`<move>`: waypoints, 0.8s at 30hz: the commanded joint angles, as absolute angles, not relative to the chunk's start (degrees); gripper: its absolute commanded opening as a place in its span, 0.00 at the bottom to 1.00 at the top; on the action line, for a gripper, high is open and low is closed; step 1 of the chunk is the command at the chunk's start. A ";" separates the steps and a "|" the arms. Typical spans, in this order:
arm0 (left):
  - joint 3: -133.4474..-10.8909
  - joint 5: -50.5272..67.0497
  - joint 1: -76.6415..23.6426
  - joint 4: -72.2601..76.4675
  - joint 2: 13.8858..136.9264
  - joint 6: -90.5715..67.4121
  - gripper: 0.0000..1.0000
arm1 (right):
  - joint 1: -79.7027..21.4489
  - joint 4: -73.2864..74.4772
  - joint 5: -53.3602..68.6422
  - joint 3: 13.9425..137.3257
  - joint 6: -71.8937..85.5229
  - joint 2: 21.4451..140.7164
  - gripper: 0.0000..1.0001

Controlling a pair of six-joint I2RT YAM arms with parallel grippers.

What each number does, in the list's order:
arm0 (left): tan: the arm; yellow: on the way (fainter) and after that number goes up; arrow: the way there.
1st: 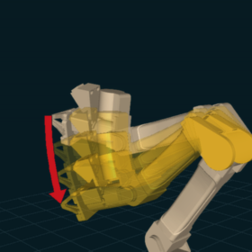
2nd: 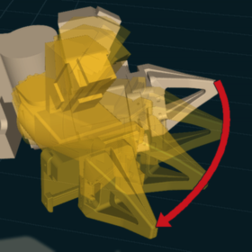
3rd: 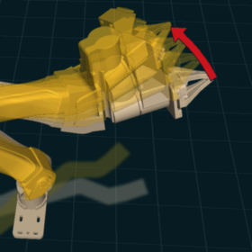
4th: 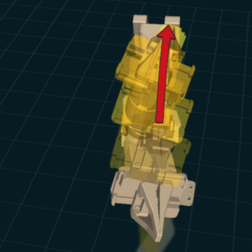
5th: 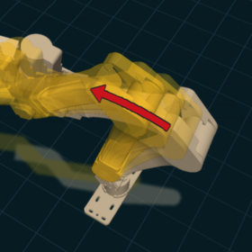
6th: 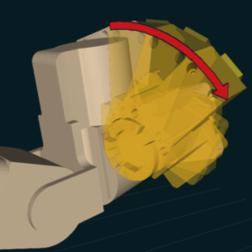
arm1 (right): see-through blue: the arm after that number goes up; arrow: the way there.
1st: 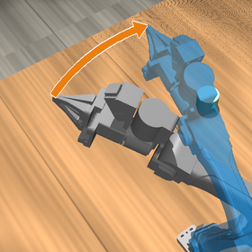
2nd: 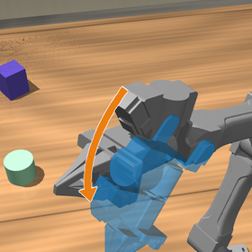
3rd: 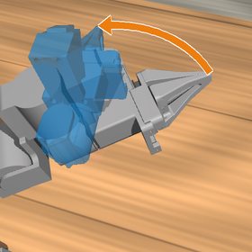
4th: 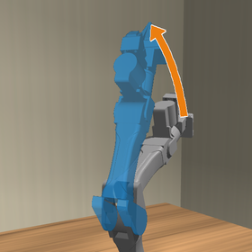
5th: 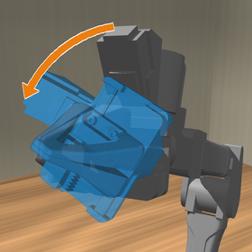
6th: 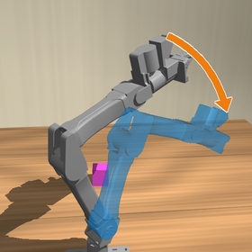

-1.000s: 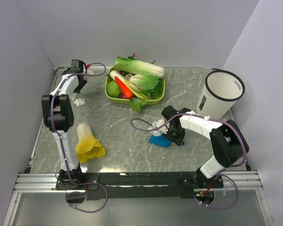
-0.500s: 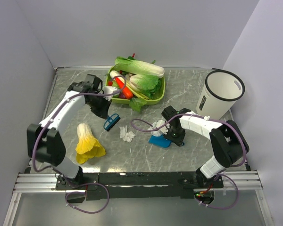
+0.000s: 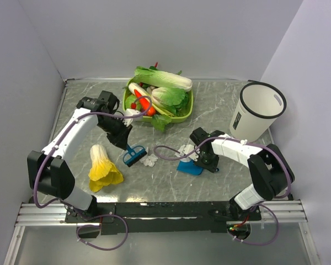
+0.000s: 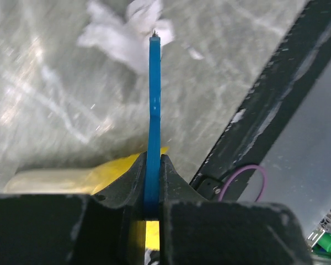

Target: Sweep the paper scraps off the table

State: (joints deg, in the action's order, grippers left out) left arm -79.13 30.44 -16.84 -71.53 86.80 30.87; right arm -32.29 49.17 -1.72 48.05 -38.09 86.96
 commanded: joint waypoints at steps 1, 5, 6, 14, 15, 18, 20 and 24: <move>-80.34 40.15 -19.42 -69.37 87.19 30.59 0.01 | -32.87 50.71 -2.99 47.81 -39.64 83.93 0.00; -76.21 34.21 -20.56 -59.78 86.84 22.36 0.01 | -32.87 51.33 -2.02 48.87 -38.32 84.46 0.00; -76.29 32.45 -20.57 -58.72 87.10 21.80 0.01 | -32.96 51.42 -2.02 49.22 -38.15 84.55 0.00; -75.77 19.33 -20.13 -52.65 84.82 20.03 0.01 | -33.66 50.98 -3.77 48.52 -39.55 83.94 0.00; -75.67 22.64 -20.21 -53.60 85.60 20.47 0.01 | -34.18 50.89 -4.04 48.17 -39.72 84.02 0.00; -75.94 28.36 -21.62 -56.33 89.10 20.31 0.01 | -36.03 51.15 -4.57 48.43 -40.08 84.37 0.00; -76.20 31.19 -22.93 -56.95 91.05 19.26 0.01 | -37.70 51.33 -4.57 49.13 -40.17 84.99 0.00; -76.81 34.80 -24.87 -53.80 94.48 16.09 0.01 | -40.51 51.59 -4.22 50.80 -40.08 87.97 0.00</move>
State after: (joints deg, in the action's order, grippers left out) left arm -76.12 28.18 -23.07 -55.86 91.94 19.29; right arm -37.87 49.80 -3.81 48.07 -39.31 86.87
